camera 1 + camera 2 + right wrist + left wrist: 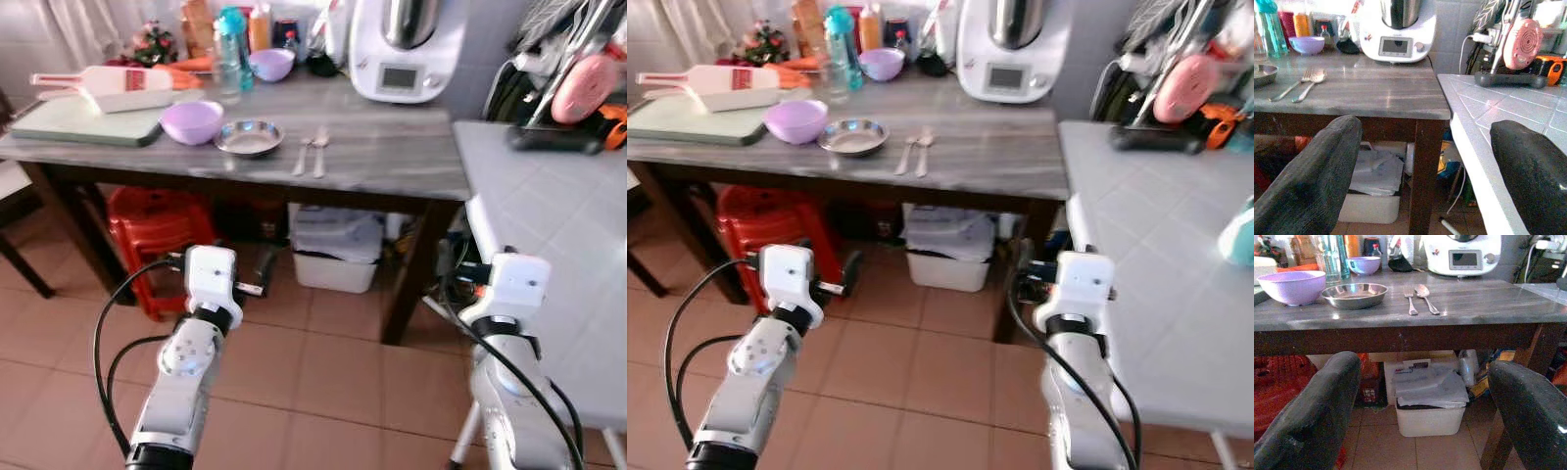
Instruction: Setting the table
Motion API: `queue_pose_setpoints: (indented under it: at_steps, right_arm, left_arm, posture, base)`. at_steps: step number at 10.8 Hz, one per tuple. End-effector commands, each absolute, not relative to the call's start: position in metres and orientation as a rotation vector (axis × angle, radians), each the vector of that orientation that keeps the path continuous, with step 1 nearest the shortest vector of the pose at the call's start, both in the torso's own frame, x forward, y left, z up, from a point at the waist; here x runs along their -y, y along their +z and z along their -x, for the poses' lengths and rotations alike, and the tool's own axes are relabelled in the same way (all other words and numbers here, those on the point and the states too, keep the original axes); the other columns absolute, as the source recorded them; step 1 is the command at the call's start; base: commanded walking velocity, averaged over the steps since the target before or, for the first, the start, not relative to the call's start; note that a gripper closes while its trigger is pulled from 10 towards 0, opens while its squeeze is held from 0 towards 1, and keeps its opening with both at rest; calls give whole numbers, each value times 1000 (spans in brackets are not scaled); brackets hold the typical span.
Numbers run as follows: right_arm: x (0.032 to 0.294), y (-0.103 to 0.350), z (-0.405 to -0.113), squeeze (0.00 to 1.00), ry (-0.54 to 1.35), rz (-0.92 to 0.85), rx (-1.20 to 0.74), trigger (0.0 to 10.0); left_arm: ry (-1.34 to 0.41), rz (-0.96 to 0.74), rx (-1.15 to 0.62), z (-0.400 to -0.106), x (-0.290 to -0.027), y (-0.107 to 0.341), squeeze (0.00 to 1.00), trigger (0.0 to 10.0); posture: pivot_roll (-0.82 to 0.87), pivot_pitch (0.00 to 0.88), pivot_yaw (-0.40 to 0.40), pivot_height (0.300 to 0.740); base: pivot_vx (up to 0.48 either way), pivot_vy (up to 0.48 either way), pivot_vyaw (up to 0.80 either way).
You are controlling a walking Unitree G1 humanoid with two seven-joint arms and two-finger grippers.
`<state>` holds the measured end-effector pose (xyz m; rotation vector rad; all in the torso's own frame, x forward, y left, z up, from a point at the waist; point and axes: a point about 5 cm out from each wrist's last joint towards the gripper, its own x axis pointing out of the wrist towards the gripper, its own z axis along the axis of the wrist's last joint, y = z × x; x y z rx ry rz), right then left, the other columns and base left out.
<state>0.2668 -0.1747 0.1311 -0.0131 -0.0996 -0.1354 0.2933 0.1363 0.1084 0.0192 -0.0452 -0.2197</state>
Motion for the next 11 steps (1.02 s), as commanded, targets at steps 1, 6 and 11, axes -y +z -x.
queue_pose_setpoints:
  at_steps: [1,6,11]
  right_arm:
    - [167,132,-269,0,-107,2,98,10000]
    - [167,133,-273,0,-106,1,106,10000]
    - [167,135,-275,0,-116,-1,117,10000]
  left_arm:
    - [-205,-24,41,-294,-144,110,0,10000]
    - [-221,-18,37,-292,-143,110,0,10000]
    - [-239,-18,33,-292,-141,110,0,10000]
  posture:
    - [56,39,-8,740]
    - [67,40,-9,740]
    - [62,43,-4,740]
  base:
    - [0,-480,0]
    - [0,-480,0]
    - [0,-480,0]
